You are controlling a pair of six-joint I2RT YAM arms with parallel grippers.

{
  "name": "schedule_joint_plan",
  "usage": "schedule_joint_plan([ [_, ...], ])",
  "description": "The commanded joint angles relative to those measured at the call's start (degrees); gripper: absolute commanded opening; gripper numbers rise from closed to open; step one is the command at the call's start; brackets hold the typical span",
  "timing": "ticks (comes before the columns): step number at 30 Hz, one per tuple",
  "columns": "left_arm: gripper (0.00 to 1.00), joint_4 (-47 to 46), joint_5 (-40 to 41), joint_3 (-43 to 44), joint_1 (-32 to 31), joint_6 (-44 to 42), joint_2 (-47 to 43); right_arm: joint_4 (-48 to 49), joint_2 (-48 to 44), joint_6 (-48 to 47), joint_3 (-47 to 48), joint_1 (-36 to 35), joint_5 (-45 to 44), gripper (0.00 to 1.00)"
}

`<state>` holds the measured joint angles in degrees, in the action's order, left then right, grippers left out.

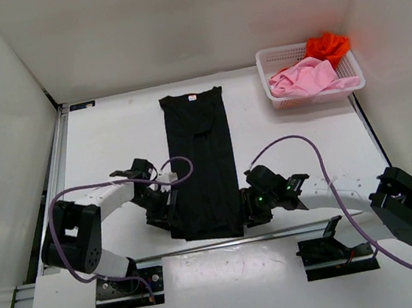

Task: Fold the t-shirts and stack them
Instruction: Rotate the tshirt 90 degrees

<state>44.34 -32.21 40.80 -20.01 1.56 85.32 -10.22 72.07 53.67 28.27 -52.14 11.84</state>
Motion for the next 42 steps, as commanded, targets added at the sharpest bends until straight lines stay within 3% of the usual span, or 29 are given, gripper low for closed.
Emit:
schedule_joint_plan([
  [1, 0.68, 0.40, 2.33, -2.56, -0.38, -1.56, 1.52, -0.05, 0.26, 0.47, 2.04, -1.82, -1.28, 0.48],
  [5, 0.38, 4.16, 10.40, 6.73, -0.91, -1.56, -0.94, -5.85, -0.97, -0.32, 6.35, -4.20, -8.66, 0.48],
  [8, 0.32, 6.38, 21.10, 17.11, -9.85, -1.56, -4.10, -5.08, -2.38, 0.91, 4.78, -4.20, -9.81, 0.48],
  [9, 0.32, 6.99, 26.70, 18.69, -12.31, -1.56, -4.89, -5.07, -2.38, 1.78, 4.25, -4.20, -9.81, 0.47],
  [11, 0.33, 6.47, 28.34, 21.42, -19.34, -1.56, -6.57, -5.07, -1.85, 2.32, 3.63, -4.20, -9.81, 0.45],
  [13, 0.40, 6.46, 25.89, 23.01, -23.83, -1.56, -6.57, -4.46, -0.97, 3.02, 3.11, -4.20, -9.81, 0.45],
  [15, 0.48, 6.46, 20.03, 24.68, -29.10, -1.56, -2.63, -2.19, 0.26, 4.33, 2.40, -4.20, -9.29, 0.45],
  [17, 0.50, 5.94, 17.63, 26.08, -32.18, -1.56, 3.15, -1.65, 0.26, 5.56, 1.87, -4.20, -9.29, 0.44],
  [20, 0.51, 5.23, 17.62, 26.88, -32.72, -1.56, 7.74, -1.65, -1.05, 9.34, -0.05, -3.67, -11.56, 0.43],
  [29, 0.54, 1.90, 15.78, 29.34, -32.72, -1.56, 16.11, -3.57, -17.38, 18.92, -10.07, -3.14, -17.19, 0.43],
  [36, 0.55, 1.89, 12.26, 28.64, -34.48, -1.56, 16.81, -7.01, -19.25, 17.79, -9.02, -3.14, -19.48, 0.43],
  [42, 0.56, 1.89, 15.75, 28.12, -35.19, -1.56, 19.26, -7.54, -18.64, 17.79, -8.50, -3.14, -20.01, 0.43],
])
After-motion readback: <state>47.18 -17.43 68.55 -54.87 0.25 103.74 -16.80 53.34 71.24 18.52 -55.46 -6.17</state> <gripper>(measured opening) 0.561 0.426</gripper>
